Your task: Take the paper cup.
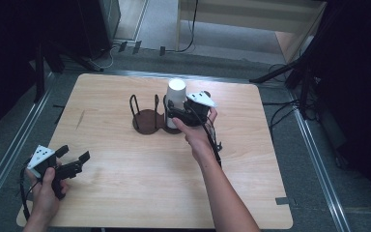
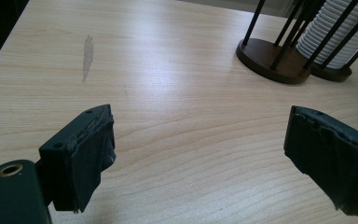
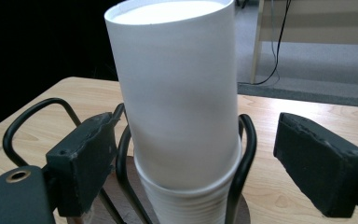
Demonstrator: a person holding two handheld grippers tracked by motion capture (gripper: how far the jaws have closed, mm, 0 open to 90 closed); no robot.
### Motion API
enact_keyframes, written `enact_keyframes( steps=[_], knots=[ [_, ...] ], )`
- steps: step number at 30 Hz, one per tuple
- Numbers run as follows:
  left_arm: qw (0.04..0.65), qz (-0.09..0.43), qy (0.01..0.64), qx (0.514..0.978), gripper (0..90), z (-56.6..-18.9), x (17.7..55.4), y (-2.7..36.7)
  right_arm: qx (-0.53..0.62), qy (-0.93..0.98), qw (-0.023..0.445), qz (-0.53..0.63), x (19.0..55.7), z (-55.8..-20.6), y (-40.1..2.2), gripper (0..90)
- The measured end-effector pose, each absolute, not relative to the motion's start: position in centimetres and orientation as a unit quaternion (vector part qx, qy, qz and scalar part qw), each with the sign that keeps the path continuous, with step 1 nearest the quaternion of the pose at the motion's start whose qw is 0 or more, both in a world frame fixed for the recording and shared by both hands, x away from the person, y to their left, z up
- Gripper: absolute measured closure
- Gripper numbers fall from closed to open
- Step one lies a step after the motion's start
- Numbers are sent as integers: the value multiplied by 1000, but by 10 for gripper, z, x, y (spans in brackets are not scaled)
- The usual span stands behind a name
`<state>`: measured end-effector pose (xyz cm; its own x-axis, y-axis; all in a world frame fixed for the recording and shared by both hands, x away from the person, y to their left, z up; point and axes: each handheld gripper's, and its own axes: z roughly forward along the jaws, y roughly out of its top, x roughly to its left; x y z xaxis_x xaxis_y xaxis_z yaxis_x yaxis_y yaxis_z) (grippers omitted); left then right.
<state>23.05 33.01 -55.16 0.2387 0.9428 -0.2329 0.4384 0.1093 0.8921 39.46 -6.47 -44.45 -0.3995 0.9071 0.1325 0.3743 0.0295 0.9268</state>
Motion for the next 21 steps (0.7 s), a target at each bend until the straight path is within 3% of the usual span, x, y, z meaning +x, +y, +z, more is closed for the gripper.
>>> enact_keyframes(
  steps=[14,21],
  knots=[
    [490,257,560,616,91,-552,230,330,498,664,272,487,415,-451,-46,139],
    [491,256,562,614,91,-552,230,331,494,654,284,498,417,-452,-40,233]
  ],
)
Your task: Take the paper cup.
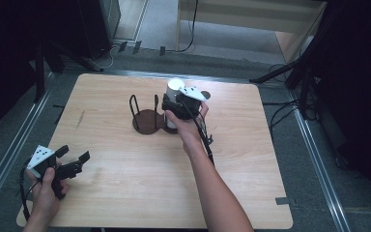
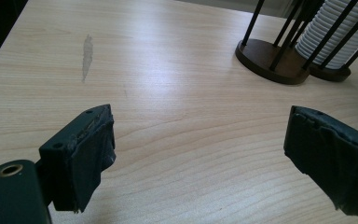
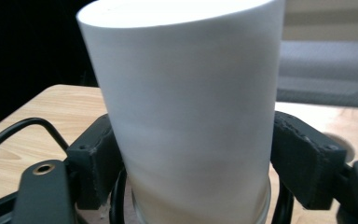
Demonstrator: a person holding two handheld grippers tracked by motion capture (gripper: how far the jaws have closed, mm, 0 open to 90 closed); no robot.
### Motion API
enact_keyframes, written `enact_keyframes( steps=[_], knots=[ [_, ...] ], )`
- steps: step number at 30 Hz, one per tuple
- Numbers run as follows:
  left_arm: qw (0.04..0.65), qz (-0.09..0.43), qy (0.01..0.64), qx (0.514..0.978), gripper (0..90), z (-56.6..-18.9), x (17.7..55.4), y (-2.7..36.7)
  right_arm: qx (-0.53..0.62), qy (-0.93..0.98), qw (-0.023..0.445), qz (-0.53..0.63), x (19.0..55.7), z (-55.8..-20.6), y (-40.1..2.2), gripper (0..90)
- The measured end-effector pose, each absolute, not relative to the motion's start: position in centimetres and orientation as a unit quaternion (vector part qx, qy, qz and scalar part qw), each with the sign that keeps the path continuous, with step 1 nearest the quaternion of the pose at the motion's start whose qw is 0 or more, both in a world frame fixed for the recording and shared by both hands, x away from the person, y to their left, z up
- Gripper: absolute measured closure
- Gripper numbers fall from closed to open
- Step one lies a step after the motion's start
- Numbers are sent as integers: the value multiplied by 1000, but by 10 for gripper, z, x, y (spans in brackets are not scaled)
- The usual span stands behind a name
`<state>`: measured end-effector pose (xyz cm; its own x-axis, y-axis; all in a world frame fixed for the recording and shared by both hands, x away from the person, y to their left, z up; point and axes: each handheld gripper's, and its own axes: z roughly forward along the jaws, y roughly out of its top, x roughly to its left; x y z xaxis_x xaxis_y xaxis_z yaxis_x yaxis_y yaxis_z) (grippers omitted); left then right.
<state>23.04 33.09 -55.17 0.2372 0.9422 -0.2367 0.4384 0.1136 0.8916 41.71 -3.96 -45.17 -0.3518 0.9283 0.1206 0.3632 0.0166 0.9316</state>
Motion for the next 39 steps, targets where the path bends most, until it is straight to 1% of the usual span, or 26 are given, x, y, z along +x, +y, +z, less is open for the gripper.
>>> enact_keyframes(
  steps=[10,20,31,34,39],
  knots=[
    [492,256,560,615,91,-552,230,330,488,653,302,495,418,-455,-36,254],
    [492,257,560,616,91,-552,230,330,486,644,305,506,416,-449,-40,269],
    [492,259,561,614,91,-552,230,330,469,635,319,525,410,-426,-42,289],
    [500,260,558,609,98,-551,230,332,463,631,334,525,407,-418,-43,297],
    [509,255,562,600,98,-551,230,334,454,631,339,529,402,-409,-44,307]
  ],
)
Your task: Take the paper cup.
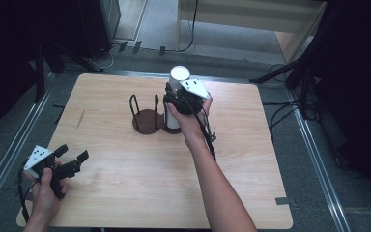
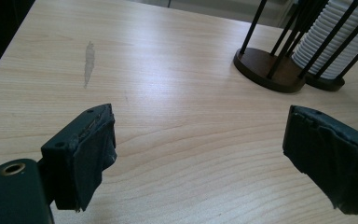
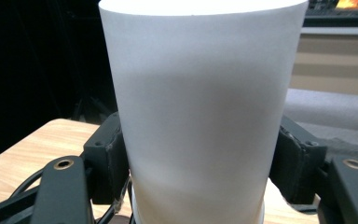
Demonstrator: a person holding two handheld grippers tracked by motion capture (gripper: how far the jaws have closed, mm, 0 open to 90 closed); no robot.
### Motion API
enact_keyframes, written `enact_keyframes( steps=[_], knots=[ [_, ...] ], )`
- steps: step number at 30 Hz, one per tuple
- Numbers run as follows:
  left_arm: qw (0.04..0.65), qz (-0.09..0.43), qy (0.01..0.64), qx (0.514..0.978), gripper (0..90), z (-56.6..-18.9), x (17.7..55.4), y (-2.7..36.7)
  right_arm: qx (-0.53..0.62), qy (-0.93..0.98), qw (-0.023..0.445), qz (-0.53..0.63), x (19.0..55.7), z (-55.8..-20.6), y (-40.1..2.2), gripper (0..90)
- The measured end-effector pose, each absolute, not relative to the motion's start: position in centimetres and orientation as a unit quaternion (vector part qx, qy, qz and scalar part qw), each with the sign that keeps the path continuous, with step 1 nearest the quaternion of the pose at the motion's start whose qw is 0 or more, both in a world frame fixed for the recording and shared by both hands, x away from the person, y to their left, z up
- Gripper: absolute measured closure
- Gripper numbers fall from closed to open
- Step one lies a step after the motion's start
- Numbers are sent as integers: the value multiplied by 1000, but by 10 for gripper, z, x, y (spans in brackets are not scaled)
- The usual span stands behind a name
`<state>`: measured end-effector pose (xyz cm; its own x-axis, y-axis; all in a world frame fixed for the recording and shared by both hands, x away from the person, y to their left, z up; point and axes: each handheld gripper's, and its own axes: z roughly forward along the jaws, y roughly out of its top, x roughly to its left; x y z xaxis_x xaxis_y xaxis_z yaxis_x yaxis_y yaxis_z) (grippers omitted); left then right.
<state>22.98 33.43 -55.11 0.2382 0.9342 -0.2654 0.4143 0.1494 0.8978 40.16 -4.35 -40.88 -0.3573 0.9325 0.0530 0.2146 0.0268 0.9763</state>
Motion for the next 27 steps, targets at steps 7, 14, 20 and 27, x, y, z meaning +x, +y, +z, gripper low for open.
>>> enact_keyframes(
  steps=[7,14,20,27],
  knots=[
    [521,247,564,591,98,-551,230,338,450,626,343,536,392,-394,-48,309],
    [528,248,561,588,98,-551,229,338,448,621,338,547,381,-383,-58,308],
    [522,259,561,588,148,-551,230,337,445,617,347,548,371,-376,-68,308],
    [514,255,557,601,131,-550,230,335,450,611,351,548,360,-379,-87,308]
  ],
)
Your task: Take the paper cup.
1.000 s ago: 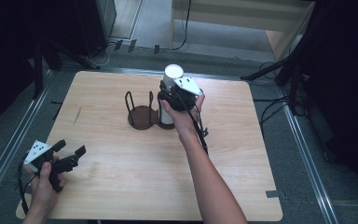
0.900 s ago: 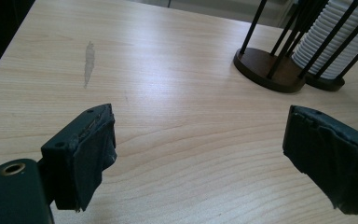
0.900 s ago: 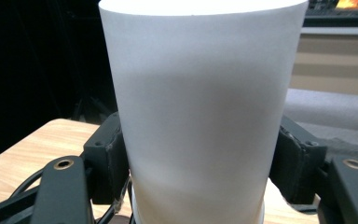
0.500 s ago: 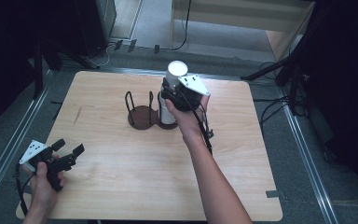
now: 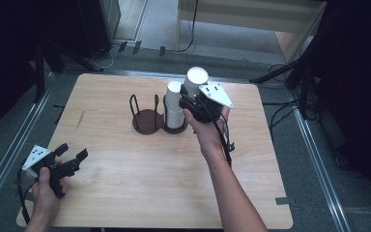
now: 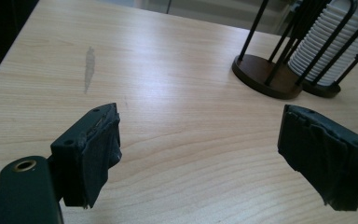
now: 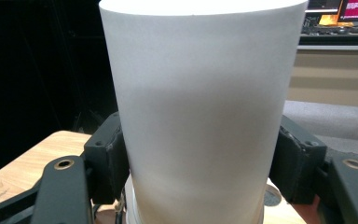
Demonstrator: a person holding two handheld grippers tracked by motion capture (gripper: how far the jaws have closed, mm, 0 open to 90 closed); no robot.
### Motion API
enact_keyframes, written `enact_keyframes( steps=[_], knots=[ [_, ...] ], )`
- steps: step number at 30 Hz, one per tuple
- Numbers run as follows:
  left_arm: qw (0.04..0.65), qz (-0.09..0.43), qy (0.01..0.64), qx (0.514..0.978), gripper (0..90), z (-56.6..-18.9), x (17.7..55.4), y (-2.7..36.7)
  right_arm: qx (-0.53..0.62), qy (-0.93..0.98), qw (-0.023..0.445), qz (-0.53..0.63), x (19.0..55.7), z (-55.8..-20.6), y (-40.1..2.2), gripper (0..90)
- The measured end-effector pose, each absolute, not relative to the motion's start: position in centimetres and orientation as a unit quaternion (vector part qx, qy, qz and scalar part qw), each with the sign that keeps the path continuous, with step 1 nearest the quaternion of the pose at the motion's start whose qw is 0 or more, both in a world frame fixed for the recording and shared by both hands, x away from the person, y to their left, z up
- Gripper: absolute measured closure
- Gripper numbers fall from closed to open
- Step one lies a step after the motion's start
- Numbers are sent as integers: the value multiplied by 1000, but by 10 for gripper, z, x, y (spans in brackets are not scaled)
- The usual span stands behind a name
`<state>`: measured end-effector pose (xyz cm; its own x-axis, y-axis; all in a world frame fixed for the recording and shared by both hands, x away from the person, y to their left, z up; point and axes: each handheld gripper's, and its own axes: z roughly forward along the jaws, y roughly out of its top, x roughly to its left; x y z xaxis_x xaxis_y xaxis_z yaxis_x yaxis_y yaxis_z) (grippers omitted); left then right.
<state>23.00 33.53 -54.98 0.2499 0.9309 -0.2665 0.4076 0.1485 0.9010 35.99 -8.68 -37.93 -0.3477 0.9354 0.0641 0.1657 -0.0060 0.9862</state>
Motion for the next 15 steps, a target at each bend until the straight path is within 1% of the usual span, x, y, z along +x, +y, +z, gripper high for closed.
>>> enact_keyframes(
  steps=[1,2,4,6,15],
  knots=[
    [514,251,556,603,119,-550,230,335,452,611,351,547,357,-381,-90,307],
    [508,249,556,610,80,-549,230,335,451,611,351,547,353,-383,-95,307],
    [506,247,556,611,68,-549,230,334,452,611,351,547,351,-385,-98,307],
    [507,240,549,619,18,-548,230,335,455,611,350,546,346,-388,-103,306],
    [507,237,549,621,0,-546,228,336,462,613,348,538,328,-407,-124,306]
  ],
)
